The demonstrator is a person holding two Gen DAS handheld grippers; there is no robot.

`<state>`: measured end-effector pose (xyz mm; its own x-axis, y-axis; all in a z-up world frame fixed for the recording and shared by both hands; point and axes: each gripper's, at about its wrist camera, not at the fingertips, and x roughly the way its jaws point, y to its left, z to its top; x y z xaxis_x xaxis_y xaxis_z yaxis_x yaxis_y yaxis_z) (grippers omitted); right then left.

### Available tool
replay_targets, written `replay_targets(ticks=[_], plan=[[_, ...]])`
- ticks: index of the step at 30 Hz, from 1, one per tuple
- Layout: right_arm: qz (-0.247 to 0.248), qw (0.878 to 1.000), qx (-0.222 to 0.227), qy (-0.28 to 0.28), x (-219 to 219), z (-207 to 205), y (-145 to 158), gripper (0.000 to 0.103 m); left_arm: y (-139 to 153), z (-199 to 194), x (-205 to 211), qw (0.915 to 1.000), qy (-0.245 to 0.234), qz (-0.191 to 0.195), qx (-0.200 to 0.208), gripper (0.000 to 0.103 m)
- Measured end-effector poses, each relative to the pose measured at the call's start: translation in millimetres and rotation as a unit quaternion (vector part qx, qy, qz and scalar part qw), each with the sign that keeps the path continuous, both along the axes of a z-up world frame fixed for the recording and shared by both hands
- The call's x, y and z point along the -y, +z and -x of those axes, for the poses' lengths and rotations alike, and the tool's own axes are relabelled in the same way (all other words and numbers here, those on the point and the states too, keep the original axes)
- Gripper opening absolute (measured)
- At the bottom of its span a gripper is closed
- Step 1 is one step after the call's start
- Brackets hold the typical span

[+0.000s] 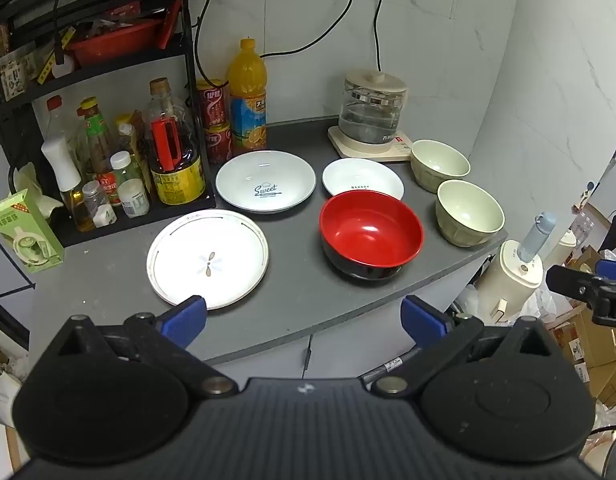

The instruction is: Organize plates and bowls

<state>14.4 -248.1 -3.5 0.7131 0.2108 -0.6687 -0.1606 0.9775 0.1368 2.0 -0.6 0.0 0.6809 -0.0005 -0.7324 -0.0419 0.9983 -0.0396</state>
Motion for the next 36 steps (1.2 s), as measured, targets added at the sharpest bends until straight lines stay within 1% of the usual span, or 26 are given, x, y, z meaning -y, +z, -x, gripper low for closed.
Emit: replay_targets(ticks=[4,5,10,11,12,17,25,36], plan=[[0.006,1.0,0.002,-0.002,3.6,-2.4,0.6,0.103,-1.1,3.0,4.0,1.0,0.004,0.003,0.001,0.102],[0.008,1.0,0.005,-0.002,-3.0,0.8,6.5,0.103,-1.6,2.5,4.1,1.0,0.003,0.002,0.001,0.102],[0.009,1.0,0.003,-0.001,-5.4,-0.1,12.9,0.103,-0.6,2.8,-1.0,1.0,0.003,0.003,-0.001,0.102],[0.006,1.0,0.003,-0.004,-3.3,1.3,3.1,0.103,-0.5,2.5,-1.3,1.0,0.003,0.002,-0.002,0.102],[0.007,1.0,0.003,-0.004,-3.9,0.2,1.5,0.103,0.2,2.2,-1.5,1.0,0.003,0.002,-0.001,0.102],[0.014,1.0,0.002,-0.004,-6.5,-1.7,1.4,0.103,-0.2,0.0,-3.6,1.0,0.003,0.003,-0.001,0.102],[0.009,1.0,0.0,0.0,-5.5,-2.9,-3.2,0.103,-3.9,-0.9,-6.8,0.9999,0.008,0.014,-0.004,0.102],[0.007,1.0,0.001,0.004,-6.2,-4.6,-5.6,0.103,-4.4,-1.3,-7.5,0.9997,0.02,0.01,-0.003,0.102]])
